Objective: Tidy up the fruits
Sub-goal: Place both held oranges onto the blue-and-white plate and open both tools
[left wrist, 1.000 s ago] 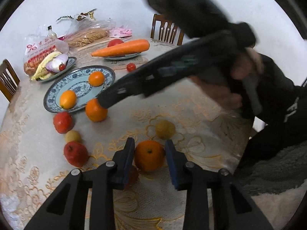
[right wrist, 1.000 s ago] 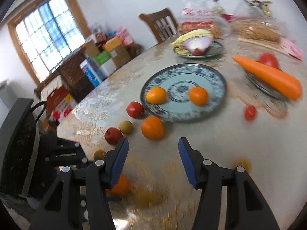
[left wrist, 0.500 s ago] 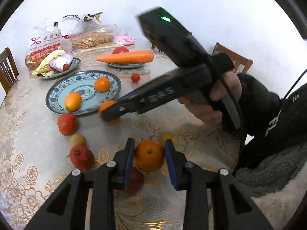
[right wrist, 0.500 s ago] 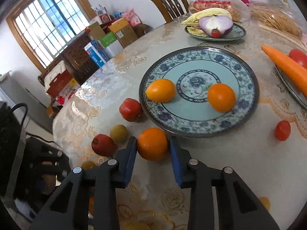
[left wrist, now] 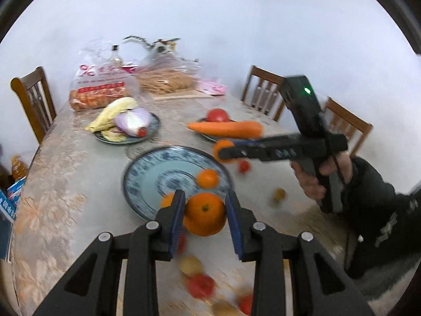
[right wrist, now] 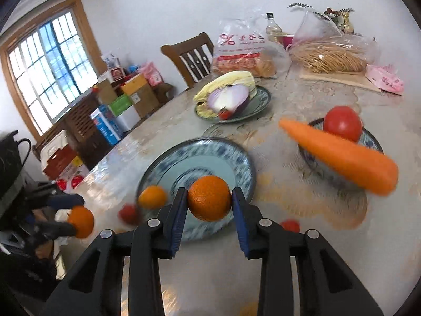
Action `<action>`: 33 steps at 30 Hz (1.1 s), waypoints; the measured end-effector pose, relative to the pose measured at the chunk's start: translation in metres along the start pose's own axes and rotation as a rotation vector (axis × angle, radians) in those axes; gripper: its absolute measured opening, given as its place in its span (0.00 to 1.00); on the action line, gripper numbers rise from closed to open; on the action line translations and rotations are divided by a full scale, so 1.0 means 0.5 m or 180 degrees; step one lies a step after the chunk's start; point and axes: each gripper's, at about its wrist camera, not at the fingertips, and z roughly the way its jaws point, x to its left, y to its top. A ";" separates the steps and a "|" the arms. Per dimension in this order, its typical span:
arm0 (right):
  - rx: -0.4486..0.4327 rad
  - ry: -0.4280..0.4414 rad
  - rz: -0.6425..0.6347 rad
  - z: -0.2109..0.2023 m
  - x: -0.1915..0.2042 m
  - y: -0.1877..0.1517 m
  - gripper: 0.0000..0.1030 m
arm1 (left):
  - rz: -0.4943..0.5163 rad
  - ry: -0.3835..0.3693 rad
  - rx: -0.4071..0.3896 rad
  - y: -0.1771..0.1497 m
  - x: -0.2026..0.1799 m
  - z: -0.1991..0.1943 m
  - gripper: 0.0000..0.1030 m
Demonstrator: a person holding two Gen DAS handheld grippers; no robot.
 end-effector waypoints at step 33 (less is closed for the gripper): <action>0.0007 -0.0136 0.0394 0.060 -0.054 0.045 0.71 | -0.1105 -0.0171 -0.0020 0.014 0.198 0.091 0.52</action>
